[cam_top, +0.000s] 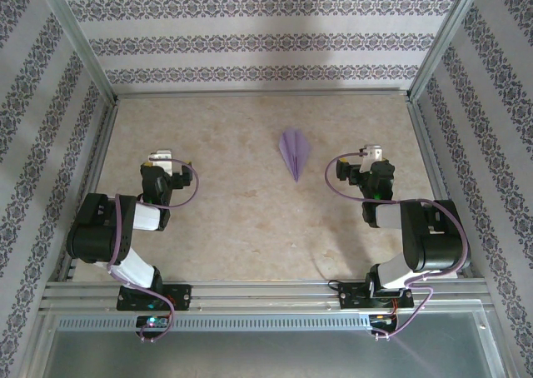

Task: Fold a paper plane with a square sheet of paper (fold left side to right side)
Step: Reset both arms

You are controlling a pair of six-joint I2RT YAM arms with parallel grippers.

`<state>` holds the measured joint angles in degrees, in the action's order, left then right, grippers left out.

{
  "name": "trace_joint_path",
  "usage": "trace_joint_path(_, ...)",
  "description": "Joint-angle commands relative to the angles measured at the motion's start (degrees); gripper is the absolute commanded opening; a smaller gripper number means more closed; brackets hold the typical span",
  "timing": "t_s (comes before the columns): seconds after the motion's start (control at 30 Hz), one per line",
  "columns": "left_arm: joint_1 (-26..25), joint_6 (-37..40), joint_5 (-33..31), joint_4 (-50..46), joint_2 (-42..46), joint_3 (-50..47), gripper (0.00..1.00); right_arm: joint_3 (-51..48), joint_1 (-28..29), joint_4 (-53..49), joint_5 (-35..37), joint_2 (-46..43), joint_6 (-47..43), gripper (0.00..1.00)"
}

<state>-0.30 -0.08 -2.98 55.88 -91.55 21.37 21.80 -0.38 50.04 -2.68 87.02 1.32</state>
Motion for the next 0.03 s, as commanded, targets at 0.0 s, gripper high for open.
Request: trace_joint_path(0.0,0.4,-1.0,0.7,-0.6,0.2,0.3,1.0,0.3,-0.2,2.4,-0.8,0.1,0.7,0.98)
